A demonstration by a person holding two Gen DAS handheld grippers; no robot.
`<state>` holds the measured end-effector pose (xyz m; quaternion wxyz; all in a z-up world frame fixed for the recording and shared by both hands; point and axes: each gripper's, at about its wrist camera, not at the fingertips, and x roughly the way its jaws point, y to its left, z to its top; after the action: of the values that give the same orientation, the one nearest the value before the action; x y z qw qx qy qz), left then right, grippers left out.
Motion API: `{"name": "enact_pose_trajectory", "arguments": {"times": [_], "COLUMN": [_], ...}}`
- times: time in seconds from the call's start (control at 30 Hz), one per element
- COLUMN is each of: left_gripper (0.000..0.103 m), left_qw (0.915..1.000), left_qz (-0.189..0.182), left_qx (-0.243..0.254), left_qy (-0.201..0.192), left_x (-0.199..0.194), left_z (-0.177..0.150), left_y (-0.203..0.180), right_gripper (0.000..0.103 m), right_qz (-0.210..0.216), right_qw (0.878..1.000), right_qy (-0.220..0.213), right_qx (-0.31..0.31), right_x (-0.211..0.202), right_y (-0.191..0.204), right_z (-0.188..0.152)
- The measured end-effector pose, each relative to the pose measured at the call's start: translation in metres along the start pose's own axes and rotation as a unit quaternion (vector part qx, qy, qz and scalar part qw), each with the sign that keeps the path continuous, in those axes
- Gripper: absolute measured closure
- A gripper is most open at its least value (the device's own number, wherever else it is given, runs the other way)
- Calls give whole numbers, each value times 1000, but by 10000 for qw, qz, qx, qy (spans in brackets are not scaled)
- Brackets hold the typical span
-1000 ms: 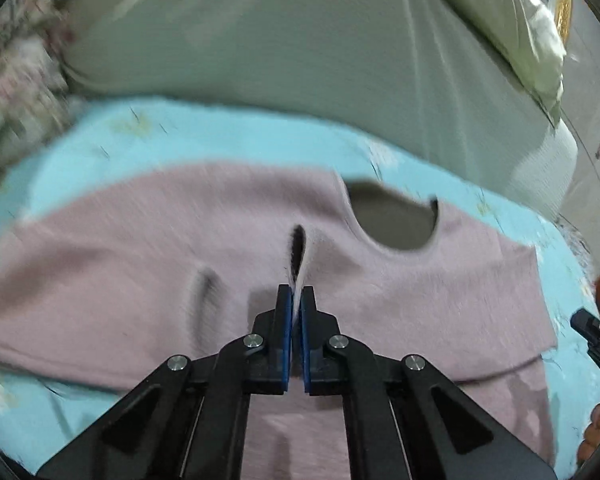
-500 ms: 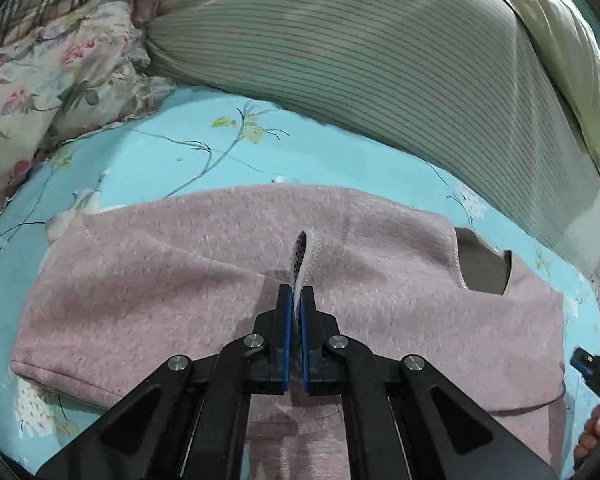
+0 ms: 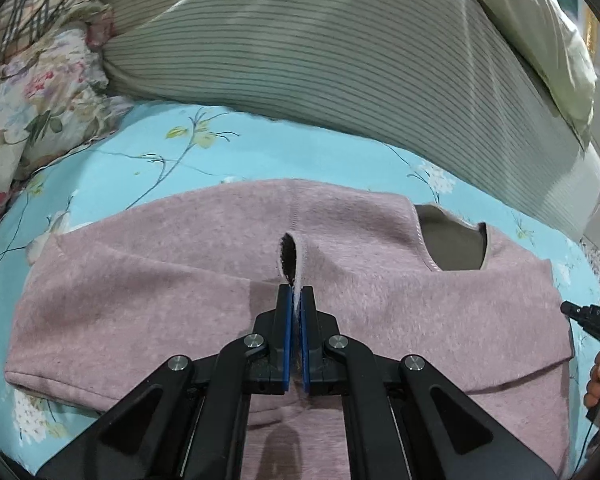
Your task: Fold small clothes
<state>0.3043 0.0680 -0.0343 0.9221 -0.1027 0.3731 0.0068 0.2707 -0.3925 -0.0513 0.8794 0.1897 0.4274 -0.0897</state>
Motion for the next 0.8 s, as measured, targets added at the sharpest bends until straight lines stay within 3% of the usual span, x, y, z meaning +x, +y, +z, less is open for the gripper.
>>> {"name": "enact_pose_trajectory", "arguments": {"times": [0.1,0.2,0.27,0.33,0.43,0.53,0.67,0.77,0.8], "left_gripper": [101,101,101,101,100,99,94,75,56], "left_qw": [9999,9998,9997,9997,9993,9993,9993,9982,9974], "left_qz": [78,181,191,179,329,324,278,106,101], "left_qx": [45,48,-46,-80,11,19,91,514,649], "left_qy": [70,79,135,177,187,174,228,291,301], "left_x": [6,6,9,11,7,-6,-21,-31,-31], "left_z": [-5,-7,-6,-6,-7,-11,-22,-35,-38], "left_y": [-2,3,11,15,17,32,49,43,38], "right_gripper": [94,92,80,67,66,66,66,64,62], "right_qz": [-233,19,148,212,-483,-358,-314,-5,93], "right_qw": [9995,9999,9994,9992,9982,9992,9984,9986,9987], "right_qy": [234,-120,-177,54,257,32,-456,-511,-484], "right_qx": [9,-79,-244,-331,-241,194,134,138,113], "right_x": [11,-9,-12,-1,16,-3,-44,-61,-64], "right_y": [2,18,29,36,27,10,13,27,36], "right_z": [-6,-15,-21,-28,-34,-32,-35,-47,-52]}}
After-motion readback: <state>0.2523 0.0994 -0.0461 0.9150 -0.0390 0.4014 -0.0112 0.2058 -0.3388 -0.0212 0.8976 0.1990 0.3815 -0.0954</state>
